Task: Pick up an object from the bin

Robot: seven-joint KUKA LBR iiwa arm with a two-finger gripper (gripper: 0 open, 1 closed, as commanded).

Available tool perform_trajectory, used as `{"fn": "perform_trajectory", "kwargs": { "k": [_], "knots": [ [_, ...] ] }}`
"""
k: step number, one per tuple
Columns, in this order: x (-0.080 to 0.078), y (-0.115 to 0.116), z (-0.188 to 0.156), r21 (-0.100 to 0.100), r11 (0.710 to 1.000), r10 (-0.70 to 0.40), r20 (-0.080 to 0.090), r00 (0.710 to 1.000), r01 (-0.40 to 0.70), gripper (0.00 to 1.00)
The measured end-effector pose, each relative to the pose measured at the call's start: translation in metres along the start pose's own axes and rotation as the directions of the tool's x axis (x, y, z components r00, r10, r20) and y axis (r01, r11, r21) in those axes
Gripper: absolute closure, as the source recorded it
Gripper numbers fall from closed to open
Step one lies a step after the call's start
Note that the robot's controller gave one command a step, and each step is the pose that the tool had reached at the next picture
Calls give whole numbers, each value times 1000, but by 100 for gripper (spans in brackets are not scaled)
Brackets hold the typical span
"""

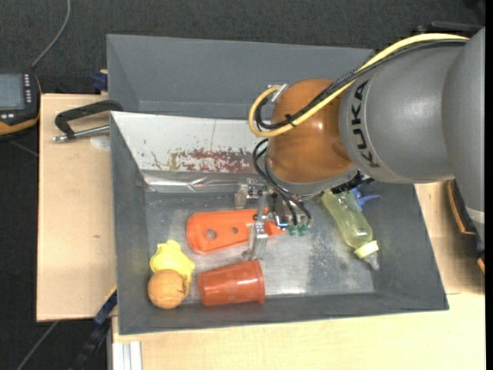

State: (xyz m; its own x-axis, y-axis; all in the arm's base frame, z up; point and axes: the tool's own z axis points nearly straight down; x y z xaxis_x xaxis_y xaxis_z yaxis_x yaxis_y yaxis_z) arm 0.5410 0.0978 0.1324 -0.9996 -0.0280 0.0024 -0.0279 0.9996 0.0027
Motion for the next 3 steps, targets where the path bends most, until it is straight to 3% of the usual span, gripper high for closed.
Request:
{"fn": "perform_trajectory", "kwargs": {
  "k": [1,2,3],
  "knots": [
    [-6,-9,45,-5,994,106,17,994,-106,0],
    [-12,-22,60,-2,991,137,4,991,-137,100],
    [-12,-23,60,-2,991,137,4,991,-137,100]
  ]
}}
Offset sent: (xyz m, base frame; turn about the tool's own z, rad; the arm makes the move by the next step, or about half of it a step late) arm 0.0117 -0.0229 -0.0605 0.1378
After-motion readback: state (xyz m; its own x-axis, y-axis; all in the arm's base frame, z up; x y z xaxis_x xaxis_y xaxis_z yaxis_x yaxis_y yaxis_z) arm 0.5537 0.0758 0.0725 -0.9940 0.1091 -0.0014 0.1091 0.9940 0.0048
